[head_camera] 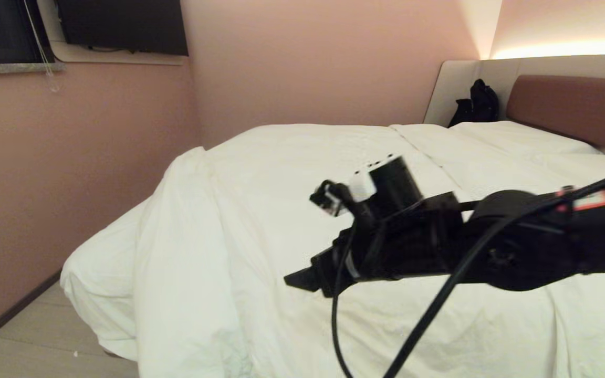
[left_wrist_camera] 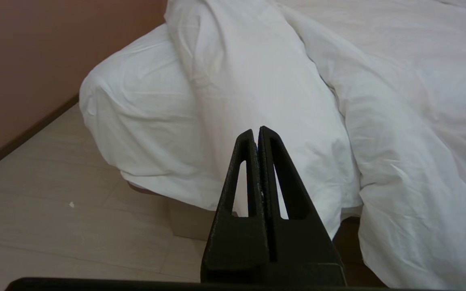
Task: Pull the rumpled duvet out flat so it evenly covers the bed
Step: Flatten the corners of the folded blanket, then hold the folded corner of the quilt
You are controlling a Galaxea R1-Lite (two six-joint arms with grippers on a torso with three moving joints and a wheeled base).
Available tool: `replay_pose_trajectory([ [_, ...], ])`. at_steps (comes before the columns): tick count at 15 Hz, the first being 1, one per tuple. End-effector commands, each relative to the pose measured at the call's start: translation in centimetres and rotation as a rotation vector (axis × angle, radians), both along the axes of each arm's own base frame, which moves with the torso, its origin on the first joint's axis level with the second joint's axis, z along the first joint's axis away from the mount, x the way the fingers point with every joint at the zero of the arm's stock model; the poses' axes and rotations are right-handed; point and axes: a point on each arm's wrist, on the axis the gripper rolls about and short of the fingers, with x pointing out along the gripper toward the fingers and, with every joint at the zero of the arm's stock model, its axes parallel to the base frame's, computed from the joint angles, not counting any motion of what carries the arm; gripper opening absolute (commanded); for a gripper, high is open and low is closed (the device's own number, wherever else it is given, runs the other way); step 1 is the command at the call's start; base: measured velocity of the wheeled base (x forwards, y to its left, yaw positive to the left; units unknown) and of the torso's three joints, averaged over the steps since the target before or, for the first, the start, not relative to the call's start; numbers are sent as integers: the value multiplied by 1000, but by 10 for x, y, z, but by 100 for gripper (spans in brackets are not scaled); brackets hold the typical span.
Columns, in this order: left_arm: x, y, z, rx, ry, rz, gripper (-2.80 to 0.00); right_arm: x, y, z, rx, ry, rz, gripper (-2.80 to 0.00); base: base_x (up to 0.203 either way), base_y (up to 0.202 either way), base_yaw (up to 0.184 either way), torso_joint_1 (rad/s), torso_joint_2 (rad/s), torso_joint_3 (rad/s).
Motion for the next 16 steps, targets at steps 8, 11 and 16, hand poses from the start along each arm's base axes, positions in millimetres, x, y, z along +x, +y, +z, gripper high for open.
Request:
replay_pose_trajectory([
  [8, 0, 0, 0, 0, 0, 0, -280, -75, -241, 76, 218, -219, -673, 0, 0, 0, 0, 0, 0, 0],
  [11, 0, 0, 0, 0, 0, 0, -280, -119, -261, 83, 266, -266, -740, -280, 0, 0, 0, 0, 0, 0],
  [16, 0, 0, 0, -1, 0, 0, -280, -169, -259, 95, 271, -378, -783, -280, 0, 0, 0, 0, 0, 0],
])
